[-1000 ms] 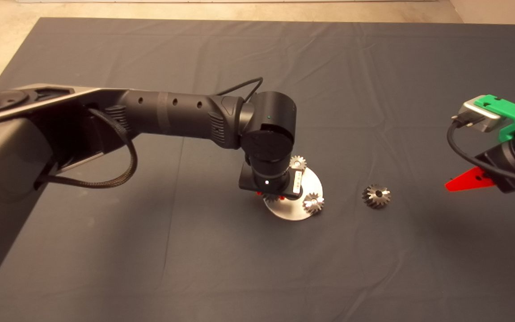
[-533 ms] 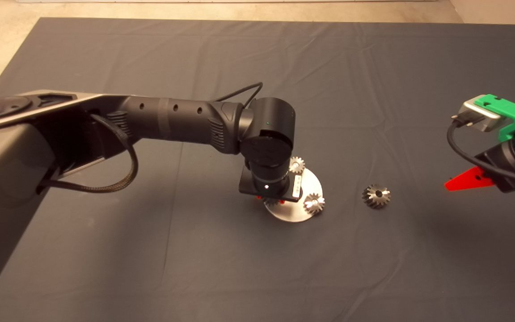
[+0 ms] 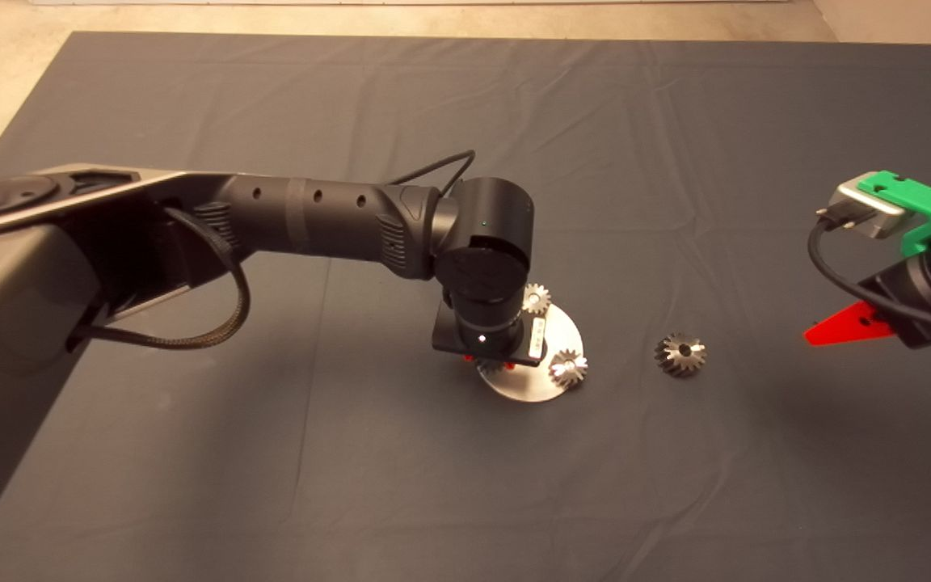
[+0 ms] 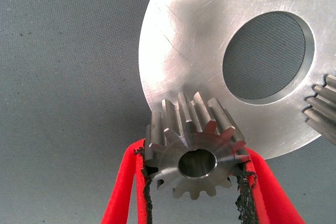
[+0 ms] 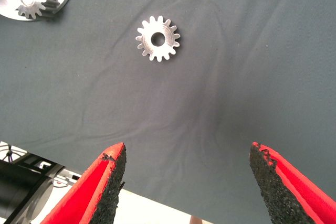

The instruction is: Remove an incorrectly installed larger gear and replace it with the correct smaller gear

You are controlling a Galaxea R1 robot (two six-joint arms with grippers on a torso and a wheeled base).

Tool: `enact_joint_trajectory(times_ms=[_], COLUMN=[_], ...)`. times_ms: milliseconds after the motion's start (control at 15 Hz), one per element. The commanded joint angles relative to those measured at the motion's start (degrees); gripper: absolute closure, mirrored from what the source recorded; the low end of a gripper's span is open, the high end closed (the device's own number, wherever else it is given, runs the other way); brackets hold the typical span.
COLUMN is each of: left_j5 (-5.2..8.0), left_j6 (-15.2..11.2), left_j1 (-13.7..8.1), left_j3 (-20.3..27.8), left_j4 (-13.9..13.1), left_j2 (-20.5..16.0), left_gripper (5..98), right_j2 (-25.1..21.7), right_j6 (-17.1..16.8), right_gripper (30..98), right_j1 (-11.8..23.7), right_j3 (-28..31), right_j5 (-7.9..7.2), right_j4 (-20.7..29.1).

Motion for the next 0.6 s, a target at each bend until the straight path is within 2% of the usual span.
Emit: enact_joint_trajectory(times_ms=[0,533], left_j5=[7.61,7.61], left_j6=[0.21,0.21], left_j1=[-0.33,-0.33], left_j3=[0.94,1.25], left_j4=[0.06,0.06], left_j2=[0.07,0.25], left_gripper=[75.9,67.6], right_j2=[-0.06,0.03], right_j6=[-0.20,-0.20], right_gripper=[65.7,65.2], right_j1=[1.20,1.38], right_j3=[0.29,1.30], right_j5=[-0.14,-0.07], right_j4=[2.12,1.97])
